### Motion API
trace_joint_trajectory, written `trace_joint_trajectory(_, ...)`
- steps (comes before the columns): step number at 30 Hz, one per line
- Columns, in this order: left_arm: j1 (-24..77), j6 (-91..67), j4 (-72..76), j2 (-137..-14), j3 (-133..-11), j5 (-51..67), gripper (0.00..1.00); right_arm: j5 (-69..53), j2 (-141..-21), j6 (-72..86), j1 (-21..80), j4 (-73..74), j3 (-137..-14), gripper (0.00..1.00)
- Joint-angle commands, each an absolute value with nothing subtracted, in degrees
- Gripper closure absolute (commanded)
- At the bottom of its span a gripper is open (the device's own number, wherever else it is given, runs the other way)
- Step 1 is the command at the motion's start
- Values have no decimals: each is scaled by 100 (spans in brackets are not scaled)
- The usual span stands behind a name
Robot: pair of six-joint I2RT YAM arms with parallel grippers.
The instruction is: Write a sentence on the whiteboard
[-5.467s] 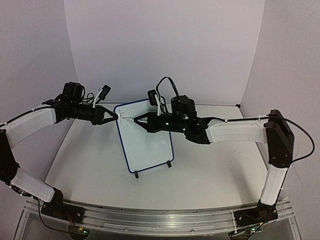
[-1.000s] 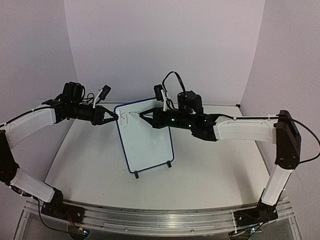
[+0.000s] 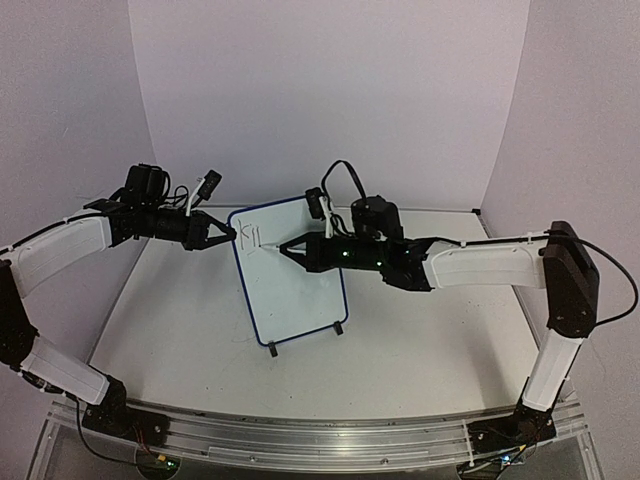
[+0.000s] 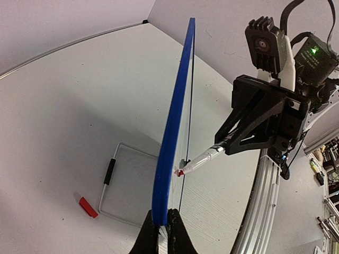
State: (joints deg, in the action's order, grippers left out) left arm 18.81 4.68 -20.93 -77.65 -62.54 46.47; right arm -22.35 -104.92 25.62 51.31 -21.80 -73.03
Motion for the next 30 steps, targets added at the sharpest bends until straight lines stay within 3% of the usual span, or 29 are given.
trace_joint_trajectory(1, 1960, 782, -2370, -7726, -6260, 4449, 100, -2065, -10424, 2640, 5095, -2520, -7419, 100)
trace_joint_trajectory(30, 1978, 805, -2401, -7692, -6267, 4430, 100, -1451, -10303, 2615, 5096, -2714, -7442, 100)
